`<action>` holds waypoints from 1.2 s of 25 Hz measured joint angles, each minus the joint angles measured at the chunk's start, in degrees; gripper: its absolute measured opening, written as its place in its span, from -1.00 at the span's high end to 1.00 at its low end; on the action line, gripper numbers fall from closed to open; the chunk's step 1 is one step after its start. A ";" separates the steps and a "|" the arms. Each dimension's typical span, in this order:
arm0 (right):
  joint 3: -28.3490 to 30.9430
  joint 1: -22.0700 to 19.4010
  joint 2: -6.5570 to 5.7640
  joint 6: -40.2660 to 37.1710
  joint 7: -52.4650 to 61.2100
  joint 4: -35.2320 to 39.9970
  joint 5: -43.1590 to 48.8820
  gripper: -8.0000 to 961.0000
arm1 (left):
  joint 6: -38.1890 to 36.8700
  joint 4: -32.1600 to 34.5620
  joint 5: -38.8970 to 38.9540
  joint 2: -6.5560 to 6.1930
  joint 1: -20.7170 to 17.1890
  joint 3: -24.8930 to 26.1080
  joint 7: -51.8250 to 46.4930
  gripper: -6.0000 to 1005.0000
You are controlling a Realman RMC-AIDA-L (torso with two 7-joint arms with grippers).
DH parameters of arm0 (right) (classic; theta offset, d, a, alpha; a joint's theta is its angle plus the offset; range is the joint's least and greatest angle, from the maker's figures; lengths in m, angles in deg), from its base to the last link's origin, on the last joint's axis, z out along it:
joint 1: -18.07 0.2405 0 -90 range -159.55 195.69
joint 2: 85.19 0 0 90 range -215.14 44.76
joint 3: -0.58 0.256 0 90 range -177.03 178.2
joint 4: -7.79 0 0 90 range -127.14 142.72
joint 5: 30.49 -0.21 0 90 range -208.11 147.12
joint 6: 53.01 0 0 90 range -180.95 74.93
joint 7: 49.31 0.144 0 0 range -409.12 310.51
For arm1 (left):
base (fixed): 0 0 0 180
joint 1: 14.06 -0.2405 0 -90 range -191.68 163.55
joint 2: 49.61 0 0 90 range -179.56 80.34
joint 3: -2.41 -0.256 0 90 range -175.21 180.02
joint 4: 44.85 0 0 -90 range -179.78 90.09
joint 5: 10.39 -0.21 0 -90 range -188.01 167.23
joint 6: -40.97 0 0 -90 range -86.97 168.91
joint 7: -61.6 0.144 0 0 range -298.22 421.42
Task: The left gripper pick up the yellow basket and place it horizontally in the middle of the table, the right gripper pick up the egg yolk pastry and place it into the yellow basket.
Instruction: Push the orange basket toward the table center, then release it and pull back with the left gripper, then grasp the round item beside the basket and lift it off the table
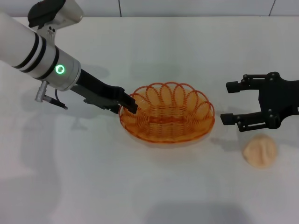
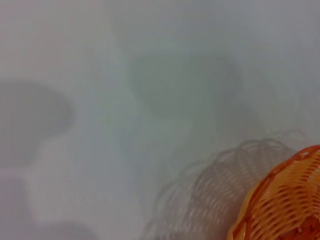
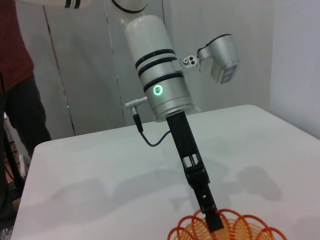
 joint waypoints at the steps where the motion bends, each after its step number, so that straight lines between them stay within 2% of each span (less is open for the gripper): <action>1: 0.00 -0.08 0.00 0.00 0.00 0.03 0.00 -0.64 | 0.04 0.09 0.02 0.00 0.00 0.00 0.05 0.20; 4: 0.00 -0.26 0.00 0.00 0.00 0.22 0.00 -0.64 | 0.06 0.31 0.13 -0.03 0.00 0.07 0.63 -0.06; 12: 0.39 -0.29 0.00 -0.43 0.00 0.24 0.00 -0.63 | -0.05 0.91 2.59 -0.83 -0.17 0.24 2.78 -0.52; 18: 0.62 -0.40 0.00 -0.30 0.00 0.11 0.00 -0.62 | 0.69 4.59 7.52 -1.21 -0.83 0.35 7.60 -0.73; 24: 0.71 -0.34 0.00 0.18 0.00 -0.11 -0.04 -0.62 | 2.52 9.31 13.14 -1.23 -4.18 0.38 14.27 -0.73; 30: 0.71 -0.31 0.00 1.59 0.35 -0.13 0.00 -0.61 | 1.13 14.10 15.24 -1.95 -7.59 0.40 23.03 -0.72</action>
